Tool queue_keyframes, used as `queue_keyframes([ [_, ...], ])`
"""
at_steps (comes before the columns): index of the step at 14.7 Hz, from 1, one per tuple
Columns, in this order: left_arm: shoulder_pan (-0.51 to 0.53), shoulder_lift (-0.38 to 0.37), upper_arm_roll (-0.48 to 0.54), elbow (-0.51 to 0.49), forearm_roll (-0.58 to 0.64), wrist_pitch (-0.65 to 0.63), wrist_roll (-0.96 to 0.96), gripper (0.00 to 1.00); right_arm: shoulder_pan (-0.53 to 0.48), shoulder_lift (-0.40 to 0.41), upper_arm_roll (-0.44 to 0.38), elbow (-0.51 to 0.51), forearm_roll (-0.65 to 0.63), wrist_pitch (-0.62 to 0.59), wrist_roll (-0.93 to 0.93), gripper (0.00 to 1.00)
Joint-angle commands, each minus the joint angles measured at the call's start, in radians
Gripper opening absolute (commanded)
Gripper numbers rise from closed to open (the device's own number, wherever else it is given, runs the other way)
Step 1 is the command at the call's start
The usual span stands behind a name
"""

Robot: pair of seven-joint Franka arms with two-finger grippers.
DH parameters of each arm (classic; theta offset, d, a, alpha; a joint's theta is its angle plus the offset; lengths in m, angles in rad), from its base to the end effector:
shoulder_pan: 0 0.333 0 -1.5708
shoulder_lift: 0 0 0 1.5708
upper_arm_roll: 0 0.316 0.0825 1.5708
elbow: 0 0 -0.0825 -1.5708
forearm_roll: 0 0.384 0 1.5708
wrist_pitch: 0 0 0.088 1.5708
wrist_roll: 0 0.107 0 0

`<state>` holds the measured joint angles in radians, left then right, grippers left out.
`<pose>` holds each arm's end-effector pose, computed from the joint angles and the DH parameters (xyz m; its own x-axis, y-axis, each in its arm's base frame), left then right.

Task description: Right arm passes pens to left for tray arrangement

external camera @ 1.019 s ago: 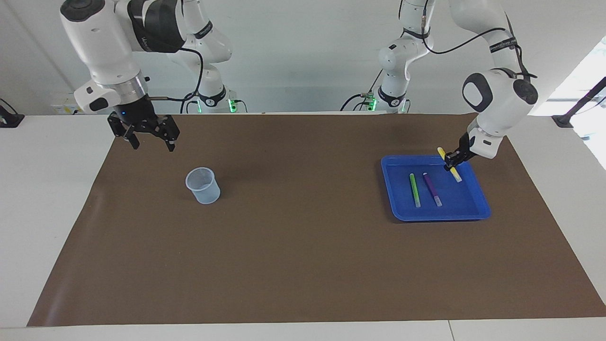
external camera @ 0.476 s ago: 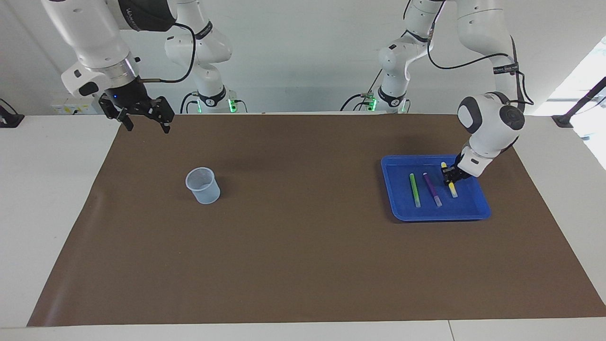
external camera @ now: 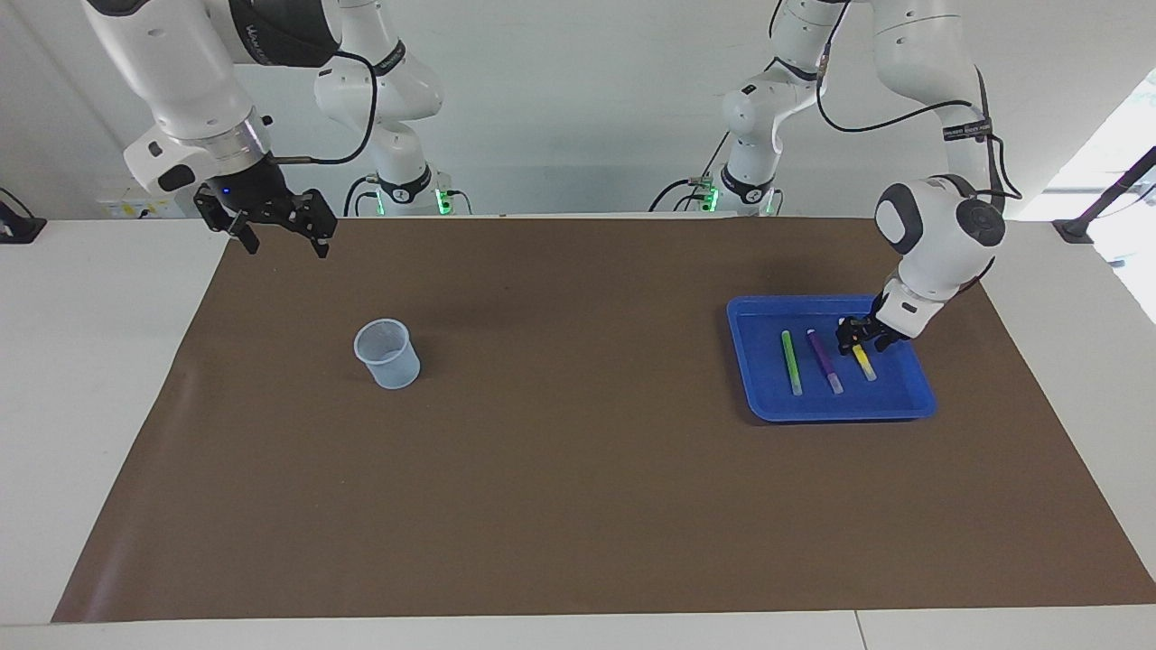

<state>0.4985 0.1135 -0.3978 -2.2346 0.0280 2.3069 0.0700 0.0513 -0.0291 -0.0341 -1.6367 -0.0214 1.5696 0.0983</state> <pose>0.5302 0.0549 0.3213 0.9995 0.0128 -0.0300 0.0135 -0.9996 0.0259 0.5439 0.0068 0.6093 0.9961 -0.0810 -0.0358 -0.0801 -0.9965 0.0240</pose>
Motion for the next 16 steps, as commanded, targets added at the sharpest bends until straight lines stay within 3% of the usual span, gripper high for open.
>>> queue_keyframes([
  [1, -0.015, 0.005, -0.001, 0.073, 0.023, -0.082, -0.007, 1.0, -0.005, 0.005, 0.011, 0.011, -0.012, -0.002, -0.02, 1.0],
  [4, -0.047, -0.014, -0.003, 0.136, 0.021, -0.167, -0.039, 1.0, -0.014, 0.006, 0.011, 0.024, -0.014, -0.019, -0.022, 1.0],
  [10, -0.121, -0.061, -0.009, 0.363, 0.018, -0.509, -0.114, 1.0, -0.025, 0.005, 0.01, 0.024, -0.019, -0.033, -0.038, 1.0],
  [14, -0.149, -0.201, -0.006, 0.368, -0.032, -0.656, -0.114, 1.0, -0.03, 0.003, 0.011, 0.021, -0.02, -0.032, -0.038, 1.0],
  [16, -0.249, -0.216, 0.077, 0.394, -0.043, -0.762, -0.117, 1.0, -0.034, 0.002, 0.013, 0.018, -0.02, -0.033, -0.038, 1.0],
])
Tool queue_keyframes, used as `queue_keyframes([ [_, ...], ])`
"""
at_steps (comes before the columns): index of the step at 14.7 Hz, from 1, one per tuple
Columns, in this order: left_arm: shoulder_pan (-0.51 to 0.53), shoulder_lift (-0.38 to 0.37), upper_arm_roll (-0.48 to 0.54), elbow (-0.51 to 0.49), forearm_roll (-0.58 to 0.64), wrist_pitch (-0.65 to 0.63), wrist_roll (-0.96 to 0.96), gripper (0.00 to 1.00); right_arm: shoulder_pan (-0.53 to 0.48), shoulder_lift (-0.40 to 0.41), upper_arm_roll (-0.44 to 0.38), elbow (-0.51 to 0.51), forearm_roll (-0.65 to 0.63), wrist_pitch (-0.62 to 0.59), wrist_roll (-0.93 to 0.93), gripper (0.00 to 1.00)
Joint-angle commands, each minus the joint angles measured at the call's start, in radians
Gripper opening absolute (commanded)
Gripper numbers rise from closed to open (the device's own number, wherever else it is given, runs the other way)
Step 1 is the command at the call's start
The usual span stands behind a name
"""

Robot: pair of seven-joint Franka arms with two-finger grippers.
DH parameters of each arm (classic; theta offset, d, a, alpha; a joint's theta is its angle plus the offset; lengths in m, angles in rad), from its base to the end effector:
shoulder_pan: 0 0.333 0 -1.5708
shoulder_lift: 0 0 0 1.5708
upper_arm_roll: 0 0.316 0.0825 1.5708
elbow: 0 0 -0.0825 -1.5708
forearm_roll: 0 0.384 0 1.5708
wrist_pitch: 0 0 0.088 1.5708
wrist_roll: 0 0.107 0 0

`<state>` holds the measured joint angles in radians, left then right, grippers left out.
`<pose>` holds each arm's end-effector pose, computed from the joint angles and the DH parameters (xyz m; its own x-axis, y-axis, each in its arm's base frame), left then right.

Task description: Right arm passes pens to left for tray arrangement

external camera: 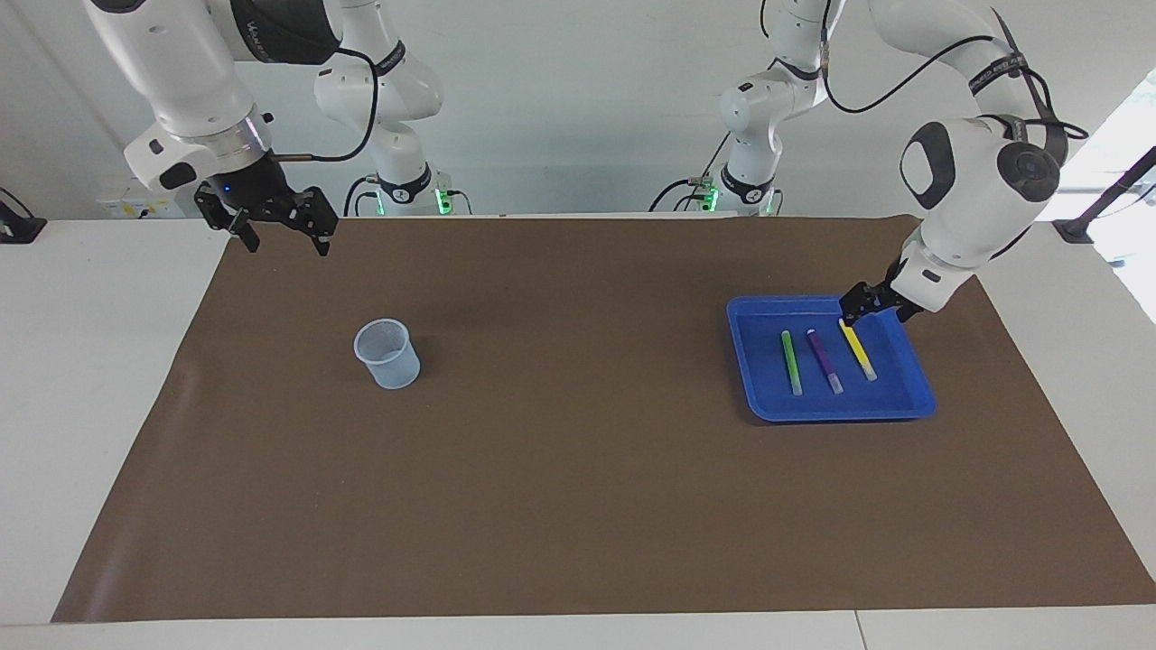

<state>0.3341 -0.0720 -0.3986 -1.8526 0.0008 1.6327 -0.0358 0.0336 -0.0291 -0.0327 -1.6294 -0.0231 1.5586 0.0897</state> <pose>0.5233 -0.0388 0.5330 0.9882 -0.0228 -0.1517 -0.0283 -0.9990 -0.0342 0.5430 -0.0023 0.6118 0.9953 -0.0889 -0.0396 -0.0879 -0.9958 0.0258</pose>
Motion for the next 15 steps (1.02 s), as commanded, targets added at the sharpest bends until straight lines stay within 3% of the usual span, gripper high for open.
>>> queue_keyframes([
  [1, -0.14, -0.023, 0.134, 0.065, -0.016, -0.158, -0.012, 1.0, -0.018, 0.0, 0.011, 0.01, -0.018, -0.022, -0.03, 1.0],
  [5, -0.395, 0.032, 0.349, 0.269, -0.016, -0.29, -0.078, 1.0, -0.024, -0.002, 0.013, 0.008, -0.017, -0.022, -0.03, 1.0],
  [10, -0.391, 0.027, 0.333, 0.233, -0.007, -0.121, -0.064, 1.0, -0.037, -0.003, 0.039, 0.003, -0.017, -0.022, -0.028, 1.0],
  [15, -0.389, 0.032, 0.325, 0.233, -0.018, -0.148, -0.067, 1.0, -0.034, -0.003, 0.037, 0.003, -0.017, -0.02, -0.028, 1.0],
])
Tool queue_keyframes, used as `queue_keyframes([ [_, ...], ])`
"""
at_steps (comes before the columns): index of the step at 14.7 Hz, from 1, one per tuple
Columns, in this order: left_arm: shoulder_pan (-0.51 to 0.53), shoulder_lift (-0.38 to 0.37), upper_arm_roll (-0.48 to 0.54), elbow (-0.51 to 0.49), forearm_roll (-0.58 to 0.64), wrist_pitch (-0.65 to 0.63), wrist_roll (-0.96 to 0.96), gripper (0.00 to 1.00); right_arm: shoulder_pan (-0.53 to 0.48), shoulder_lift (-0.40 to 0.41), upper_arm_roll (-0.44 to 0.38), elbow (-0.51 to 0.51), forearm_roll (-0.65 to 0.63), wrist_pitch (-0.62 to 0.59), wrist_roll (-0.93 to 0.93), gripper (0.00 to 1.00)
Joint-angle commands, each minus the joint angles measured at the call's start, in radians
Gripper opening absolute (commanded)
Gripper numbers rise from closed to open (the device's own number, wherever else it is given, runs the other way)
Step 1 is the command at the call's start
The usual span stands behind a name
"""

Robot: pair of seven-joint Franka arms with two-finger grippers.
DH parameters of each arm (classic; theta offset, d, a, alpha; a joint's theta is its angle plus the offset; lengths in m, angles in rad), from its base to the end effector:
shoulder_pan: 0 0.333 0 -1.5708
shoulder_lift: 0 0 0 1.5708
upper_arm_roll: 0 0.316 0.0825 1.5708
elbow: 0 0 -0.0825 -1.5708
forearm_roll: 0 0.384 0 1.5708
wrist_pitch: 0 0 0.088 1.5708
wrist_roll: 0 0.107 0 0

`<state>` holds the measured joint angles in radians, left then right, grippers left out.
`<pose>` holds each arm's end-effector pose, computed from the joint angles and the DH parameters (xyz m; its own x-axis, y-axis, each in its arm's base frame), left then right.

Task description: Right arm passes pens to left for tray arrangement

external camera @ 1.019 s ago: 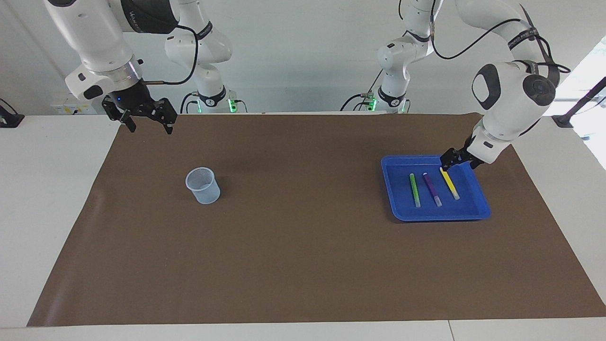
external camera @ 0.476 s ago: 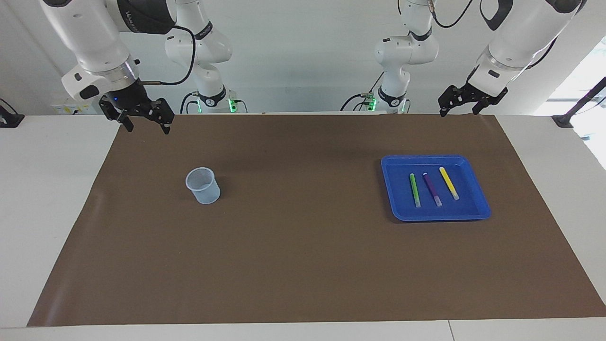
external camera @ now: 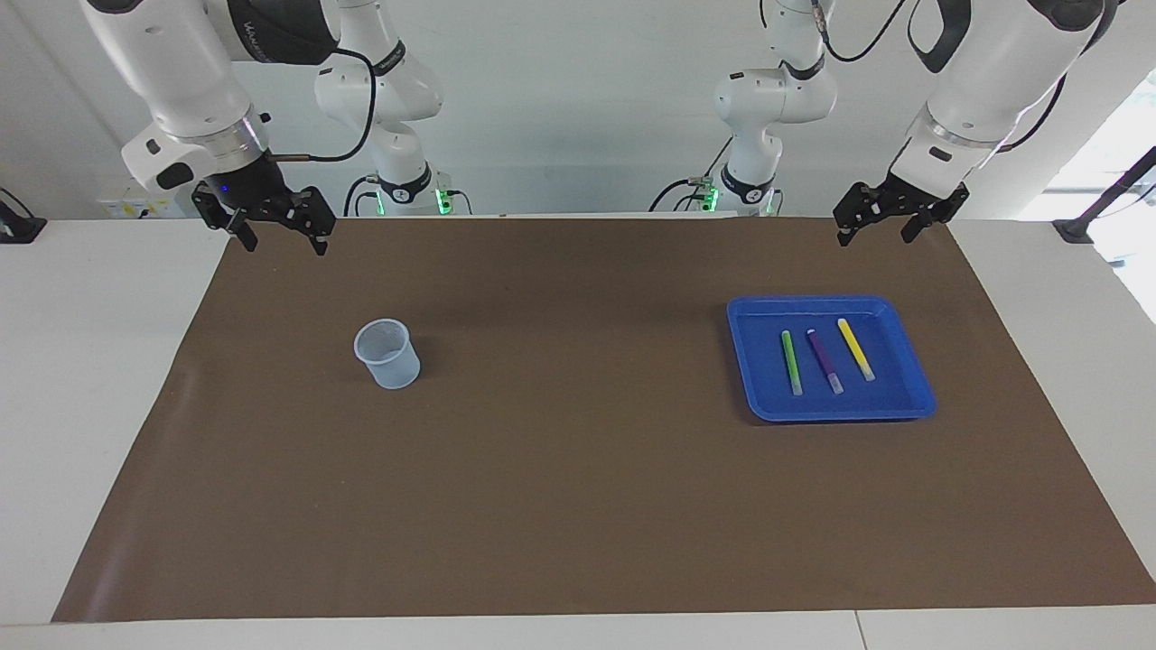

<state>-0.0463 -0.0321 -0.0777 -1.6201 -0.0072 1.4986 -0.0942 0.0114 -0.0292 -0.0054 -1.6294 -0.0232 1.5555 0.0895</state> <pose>0.5315 -0.0677 0.6129 0.9956 -0.0296 -0.0894 -0.0300 -0.9995 -0.0037 0.5426 0.0007 0.6117 0.9956 -0.0837 -0.0424 -0.0826 -0.9962 0.0269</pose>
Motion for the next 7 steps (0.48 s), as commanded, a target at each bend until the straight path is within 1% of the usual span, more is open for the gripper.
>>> queue_keyframes([
  [1, -0.007, -0.008, 0.004, 0.009, -0.01, -0.027, -0.009, 1.0, -0.013, -0.005, 0.01, 0.003, -0.017, -0.017, -0.03, 1.0],
  [7, -0.007, -0.009, 0.004, 0.006, -0.01, -0.029, -0.009, 1.0, -0.013, -0.002, 0.005, 0.006, -0.001, -0.017, -0.074, 1.0],
])
